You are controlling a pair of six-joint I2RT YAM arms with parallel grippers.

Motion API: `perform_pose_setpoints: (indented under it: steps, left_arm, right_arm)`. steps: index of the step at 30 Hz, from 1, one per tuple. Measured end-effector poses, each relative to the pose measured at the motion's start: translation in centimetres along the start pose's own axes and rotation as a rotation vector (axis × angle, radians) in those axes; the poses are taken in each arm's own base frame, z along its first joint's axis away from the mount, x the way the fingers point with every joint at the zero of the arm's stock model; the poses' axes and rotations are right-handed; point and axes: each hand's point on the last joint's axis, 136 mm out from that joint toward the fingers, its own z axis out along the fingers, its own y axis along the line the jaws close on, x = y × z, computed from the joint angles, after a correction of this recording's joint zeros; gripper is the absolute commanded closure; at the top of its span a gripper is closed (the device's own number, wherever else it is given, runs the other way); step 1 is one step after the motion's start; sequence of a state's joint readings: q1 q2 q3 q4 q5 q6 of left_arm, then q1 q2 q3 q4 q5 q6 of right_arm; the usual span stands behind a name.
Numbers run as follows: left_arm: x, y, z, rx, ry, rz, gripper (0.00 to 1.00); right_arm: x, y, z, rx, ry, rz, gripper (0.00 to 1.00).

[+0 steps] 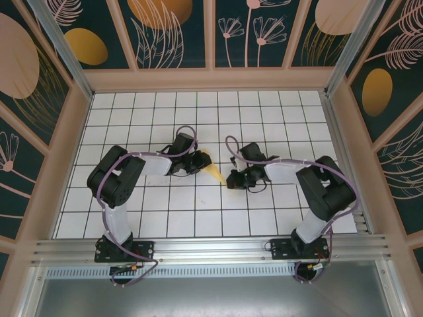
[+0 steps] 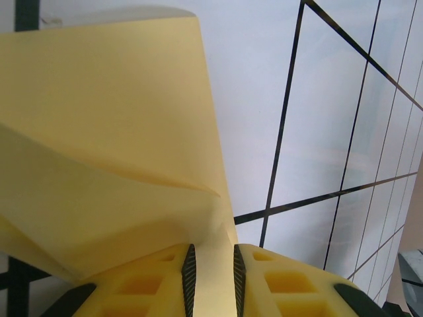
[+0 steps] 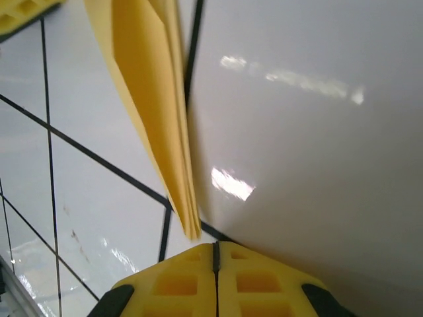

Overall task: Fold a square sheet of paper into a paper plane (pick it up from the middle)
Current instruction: Fold the wing for the fifth time at the center of the table.

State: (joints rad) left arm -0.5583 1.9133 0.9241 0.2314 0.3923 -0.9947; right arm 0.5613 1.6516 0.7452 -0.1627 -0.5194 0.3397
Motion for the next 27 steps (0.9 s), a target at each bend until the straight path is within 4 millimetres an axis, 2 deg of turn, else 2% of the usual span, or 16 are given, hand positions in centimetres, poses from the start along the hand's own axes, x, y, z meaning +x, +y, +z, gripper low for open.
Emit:
perform_pose_setpoints:
  steps: [2,5,10,13,16,21,27]
  left_arm:
    - [0.0,0.0,0.0,0.0,0.0,0.0,0.74]
    - [0.0,0.0,0.0,0.0,0.0,0.0,0.74]
    - [0.0,0.0,0.0,0.001,0.0,0.0,0.74]
    - [0.0,0.0,0.0,0.001,0.0,0.0,0.74]
    - [0.0,0.0,0.0,0.001,0.0,0.0,0.74]
    - [0.0,-0.1,0.0,0.001,0.0,0.0,0.74]
    - [-0.2,-0.4,0.0,-0.004,0.004,0.023,0.72]
  right_arm:
    - [0.5,-0.1,-0.5,-0.003,0.01,0.02,0.91]
    - [0.2,1.2,-1.5,-0.038,-0.004,0.003,0.89]
    - [-3.0,4.2,-2.9,-0.095,-0.068,-0.053,0.9]
    - [-4.8,5.1,-2.2,-0.106,-0.077,-0.073,0.91]
    - [-5.7,5.0,-0.6,-0.101,-0.058,-0.071,0.91]
    - [-5.1,3.3,1.7,-0.072,-0.005,-0.037,0.93]
    - [-4.8,2.2,2.5,-0.053,0.003,-0.021,0.94]
